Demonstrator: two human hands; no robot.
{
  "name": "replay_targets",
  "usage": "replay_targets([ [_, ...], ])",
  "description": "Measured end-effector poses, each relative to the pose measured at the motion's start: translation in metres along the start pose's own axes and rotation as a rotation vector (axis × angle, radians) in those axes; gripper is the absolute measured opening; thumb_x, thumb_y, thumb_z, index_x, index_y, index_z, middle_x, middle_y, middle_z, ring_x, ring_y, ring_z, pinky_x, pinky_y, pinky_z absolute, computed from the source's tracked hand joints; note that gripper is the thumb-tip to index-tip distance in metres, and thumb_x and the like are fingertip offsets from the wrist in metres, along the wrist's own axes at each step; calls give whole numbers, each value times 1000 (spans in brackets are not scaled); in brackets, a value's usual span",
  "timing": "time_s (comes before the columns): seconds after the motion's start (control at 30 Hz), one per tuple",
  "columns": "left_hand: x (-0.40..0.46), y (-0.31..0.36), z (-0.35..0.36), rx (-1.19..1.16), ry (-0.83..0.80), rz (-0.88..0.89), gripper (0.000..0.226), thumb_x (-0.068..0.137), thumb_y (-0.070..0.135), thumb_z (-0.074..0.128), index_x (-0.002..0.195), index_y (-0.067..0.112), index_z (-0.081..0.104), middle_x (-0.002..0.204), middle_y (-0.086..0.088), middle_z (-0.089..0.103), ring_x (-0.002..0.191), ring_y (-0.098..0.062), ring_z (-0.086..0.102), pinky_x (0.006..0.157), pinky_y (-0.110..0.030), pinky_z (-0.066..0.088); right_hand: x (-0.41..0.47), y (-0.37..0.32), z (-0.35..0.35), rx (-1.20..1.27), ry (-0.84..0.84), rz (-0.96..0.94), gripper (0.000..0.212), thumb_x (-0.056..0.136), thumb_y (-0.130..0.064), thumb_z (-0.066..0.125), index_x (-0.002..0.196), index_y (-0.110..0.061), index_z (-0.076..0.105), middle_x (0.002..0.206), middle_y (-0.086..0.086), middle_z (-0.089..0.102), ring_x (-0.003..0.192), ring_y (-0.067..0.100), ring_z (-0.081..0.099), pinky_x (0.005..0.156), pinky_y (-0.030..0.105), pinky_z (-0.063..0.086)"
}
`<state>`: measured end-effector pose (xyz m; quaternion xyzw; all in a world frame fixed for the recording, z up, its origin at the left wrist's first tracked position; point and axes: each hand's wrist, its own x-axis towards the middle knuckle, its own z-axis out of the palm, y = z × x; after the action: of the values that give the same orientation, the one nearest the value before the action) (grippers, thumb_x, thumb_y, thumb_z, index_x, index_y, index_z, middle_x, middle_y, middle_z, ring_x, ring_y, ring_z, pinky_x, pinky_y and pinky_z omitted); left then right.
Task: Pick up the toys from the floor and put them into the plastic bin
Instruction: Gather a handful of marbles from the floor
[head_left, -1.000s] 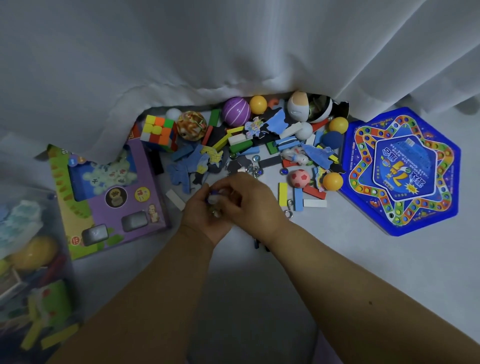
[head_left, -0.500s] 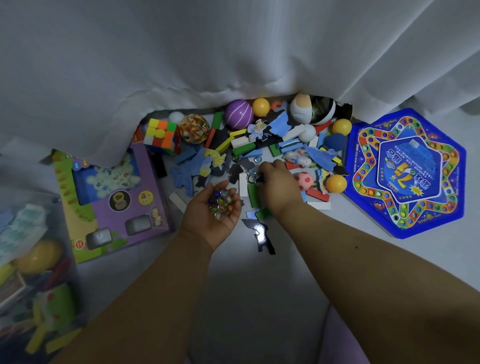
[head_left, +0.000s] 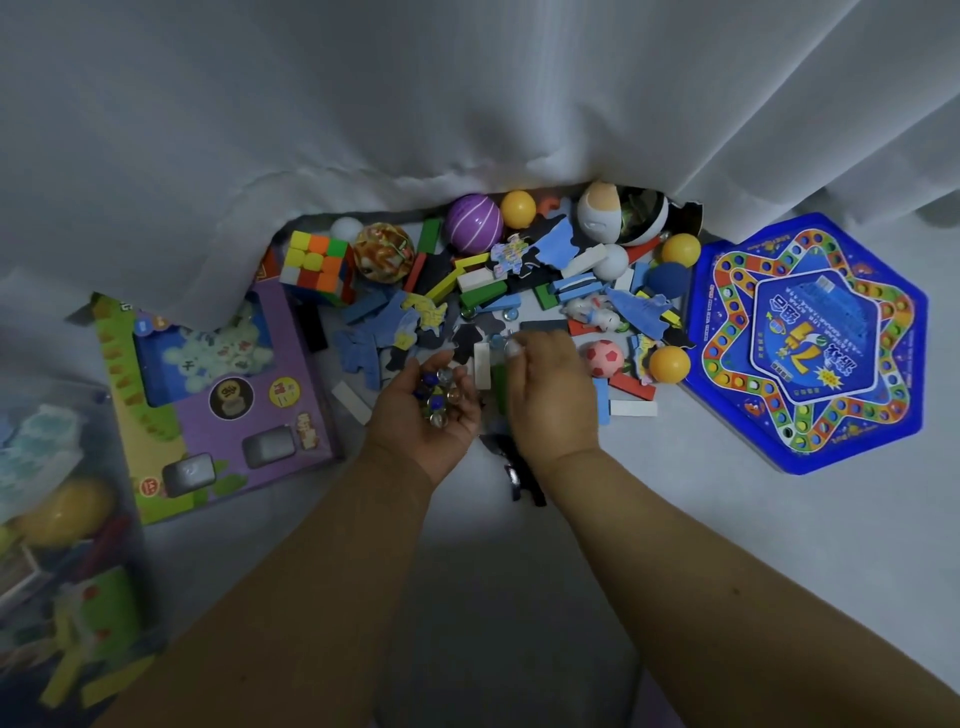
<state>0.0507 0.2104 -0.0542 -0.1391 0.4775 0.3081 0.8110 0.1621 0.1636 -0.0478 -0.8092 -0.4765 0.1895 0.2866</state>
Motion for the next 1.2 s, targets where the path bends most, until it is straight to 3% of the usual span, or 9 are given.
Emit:
replay_targets([
  [0.1, 0, 0, 0, 12, 16, -18, 46, 99, 42, 37, 82, 9, 63, 64, -9, 61, 66, -16, 54, 48, -15, 45, 18, 19, -8, -315, -151, 152, 34, 91, -5, 47, 124, -1, 51, 127, 18, 48, 105, 34, 53, 80, 35, 44],
  [0.27, -1, -4, 1, 30, 33, -10, 46, 99, 41, 37, 81, 7, 63, 69, -8, 58, 67, -17, 54, 49, -17, 48, 31, 23, -10, -522, -370, 108, 43, 88, 6, 46, 131, 0, 44, 132, 21, 41, 112, 34, 49, 90, 36, 44],
  [0.4, 1, -3, -1, 70, 44, 25, 45, 100, 38, 36, 82, 7, 62, 74, -9, 57, 68, -18, 53, 62, -25, 45, 27, 18, -5, -331, -249, 78, 33, 87, -4, 52, 120, -2, 55, 119, 18, 53, 100, 30, 55, 82, 36, 46],
  [0.5, 6, 0, -3, 61, 30, 68, 40, 100, 36, 35, 83, 10, 60, 81, -10, 59, 73, -19, 58, 71, -29, 49, 6, 0, -5, 21, -88, -174, 16, 82, -12, 56, 92, -3, 64, 88, 14, 61, 75, 24, 57, 63, 28, 46],
  [0.63, 2, -1, -3, -3, -77, 4, 43, 100, 41, 35, 77, 13, 58, 68, -11, 67, 64, -26, 69, 67, -36, 57, -14, -22, 5, 175, -177, -295, 23, 81, -26, 55, 87, -9, 68, 79, 7, 64, 69, 20, 60, 61, 22, 42],
  [0.73, 2, -1, -4, -52, -48, 33, 40, 99, 38, 38, 83, 11, 63, 83, -12, 67, 74, -25, 67, 72, -35, 54, -2, -15, 8, 96, -42, -246, 24, 82, -23, 51, 85, -7, 69, 77, 9, 65, 73, 26, 59, 63, 26, 41],
  [0.8, 3, 1, -6, -74, -6, 45, 38, 98, 37, 40, 84, 11, 63, 79, -9, 62, 68, -18, 59, 59, -23, 50, 16, -2, 10, -65, 6, -193, 19, 79, -14, 56, 88, -6, 70, 81, 13, 65, 77, 31, 58, 65, 29, 43],
  [0.97, 5, 1, -11, -43, 33, 20, 36, 97, 36, 41, 83, 11, 63, 77, -7, 58, 67, -16, 54, 51, -16, 47, 56, 20, 22, -445, -186, -135, 26, 80, -9, 59, 105, -5, 68, 100, 15, 61, 97, 36, 54, 76, 36, 40],
  [1.2, 9, 6, -13, -36, 32, 18, 37, 98, 37, 41, 85, 11, 63, 76, -6, 58, 67, -16, 55, 52, -18, 49, 65, 12, 27, -490, -289, -211, 27, 89, -4, 49, 113, -1, 60, 116, 19, 49, 106, 34, 47, 75, 34, 35],
])
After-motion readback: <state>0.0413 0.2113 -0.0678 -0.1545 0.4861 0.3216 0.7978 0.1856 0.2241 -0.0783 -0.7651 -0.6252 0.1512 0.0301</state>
